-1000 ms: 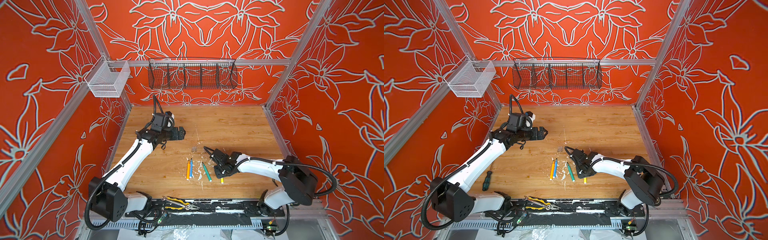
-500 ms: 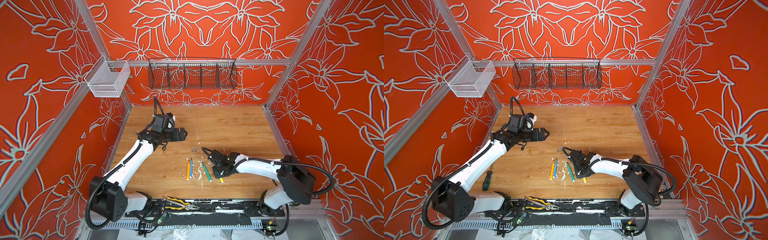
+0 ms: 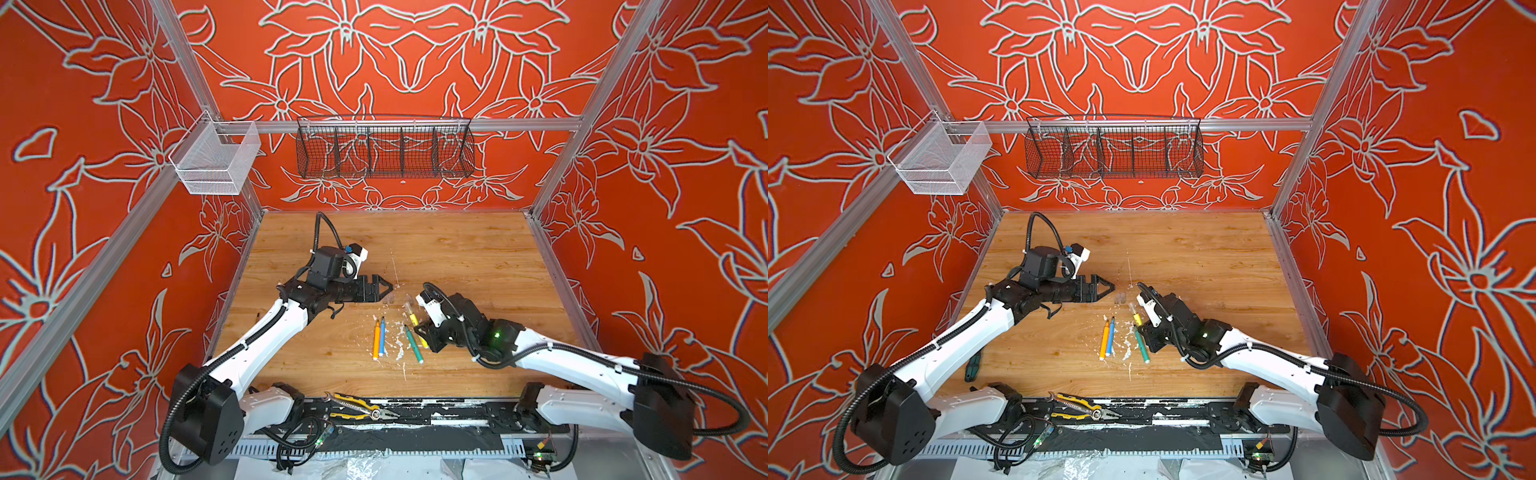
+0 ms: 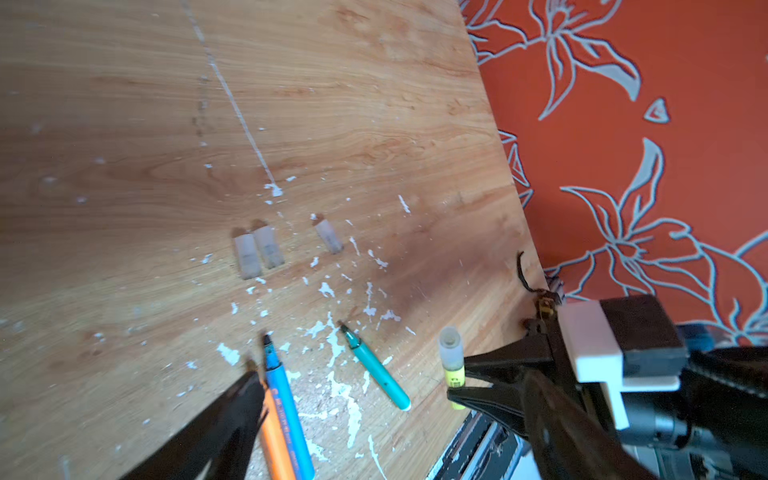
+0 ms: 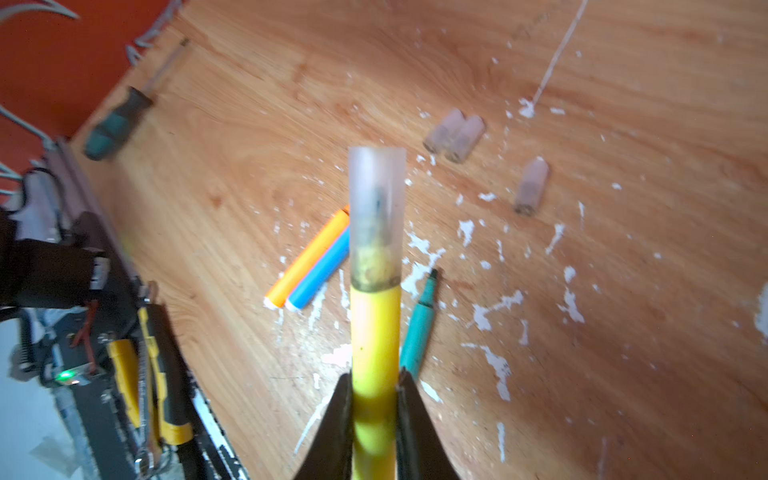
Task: Insert the pens into the pen caps
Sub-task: 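Carry the yellow marker farther from the robot with the right gripper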
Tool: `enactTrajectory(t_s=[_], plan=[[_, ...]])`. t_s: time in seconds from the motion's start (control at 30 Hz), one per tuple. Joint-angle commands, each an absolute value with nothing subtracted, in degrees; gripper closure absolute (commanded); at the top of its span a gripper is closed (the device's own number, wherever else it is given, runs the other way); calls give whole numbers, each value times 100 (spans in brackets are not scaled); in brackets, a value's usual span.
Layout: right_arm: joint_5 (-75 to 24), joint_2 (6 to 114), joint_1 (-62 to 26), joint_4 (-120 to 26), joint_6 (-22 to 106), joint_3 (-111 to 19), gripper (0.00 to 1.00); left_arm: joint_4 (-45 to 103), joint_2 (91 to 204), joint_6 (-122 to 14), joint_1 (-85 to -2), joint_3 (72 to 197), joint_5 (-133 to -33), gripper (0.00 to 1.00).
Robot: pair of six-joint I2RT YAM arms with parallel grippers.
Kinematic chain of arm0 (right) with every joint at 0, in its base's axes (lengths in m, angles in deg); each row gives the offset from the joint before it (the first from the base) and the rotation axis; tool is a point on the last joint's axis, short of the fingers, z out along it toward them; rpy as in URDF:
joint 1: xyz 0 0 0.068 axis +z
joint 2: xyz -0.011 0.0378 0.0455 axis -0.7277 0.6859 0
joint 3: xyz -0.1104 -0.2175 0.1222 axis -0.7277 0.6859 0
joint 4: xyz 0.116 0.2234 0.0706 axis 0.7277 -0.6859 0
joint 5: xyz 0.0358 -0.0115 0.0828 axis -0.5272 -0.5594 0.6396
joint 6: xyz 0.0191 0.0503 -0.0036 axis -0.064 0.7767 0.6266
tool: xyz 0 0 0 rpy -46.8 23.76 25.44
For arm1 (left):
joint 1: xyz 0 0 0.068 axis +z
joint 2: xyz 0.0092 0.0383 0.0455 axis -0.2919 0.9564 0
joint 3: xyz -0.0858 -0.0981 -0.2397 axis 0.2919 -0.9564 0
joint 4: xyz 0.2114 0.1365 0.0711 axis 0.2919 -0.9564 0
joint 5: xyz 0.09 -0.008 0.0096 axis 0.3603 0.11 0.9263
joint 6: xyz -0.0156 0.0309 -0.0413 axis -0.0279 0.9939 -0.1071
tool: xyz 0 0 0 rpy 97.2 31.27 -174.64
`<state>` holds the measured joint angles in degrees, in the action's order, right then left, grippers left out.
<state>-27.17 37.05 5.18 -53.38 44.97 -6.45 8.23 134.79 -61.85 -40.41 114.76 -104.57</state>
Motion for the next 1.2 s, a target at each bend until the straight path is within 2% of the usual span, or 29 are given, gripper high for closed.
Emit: enactTrajectory(t_s=[0.0, 0.07, 0.23, 0.43, 0.57, 0.63, 0.7, 0.77, 0.83, 0.87, 0.93, 1.17], plan=[[-2226, 3573, 563, -4619, 4426, -583, 86, 1472, 13457, -6330, -4372, 11429, -10670, 9], [-2198, 3536, 560, -4423, 4559, -558, 86, 1801, 13492, -6451, -4532, 11376, -10734, 14], [-2410, 3455, 561, -4090, 5057, -562, 86, 2546, 13562, -6799, -4776, 11234, -10803, 17], [-2226, 3545, 561, -3923, 5314, -770, 86, 2749, 13807, -6893, -4848, 11355, -10840, 38], [-2353, 3468, 564, -3944, 5408, -821, 86, 2796, 13874, -6893, -4896, 11453, -10890, 45], [-2396, 3431, 560, -3981, 5426, -826, 86, 2879, 13824, -6887, -4912, 11412, -10861, 52], [-2393, 3422, 563, -4014, 5438, -835, 87, 2969, 13779, -6884, -4914, 11360, -10828, 67], [-2428, 3420, 560, -3982, 5500, -820, 88, 3048, 13753, -6901, -4918, 11319, -10837, 77], [-2459, 3408, 564, -3975, 5559, -820, 93, 3088, 13774, -6912, -4931, 11319, -10904, 83], [-2488, 3406, 560, -3957, 5602, -829, 100, 3082, 13788, -6899, -4939, 11326, -10939, 87], [-2547, 3397, 560, -3941, 5668, -844, 100, 3063, 13832, -6872, -4966, 11335, -11007, 98], [-3022, 2986, 560, -3786, 5688, -885, 100, 3005, 13883, -6538, -5242, 11189, -11234, 100]])
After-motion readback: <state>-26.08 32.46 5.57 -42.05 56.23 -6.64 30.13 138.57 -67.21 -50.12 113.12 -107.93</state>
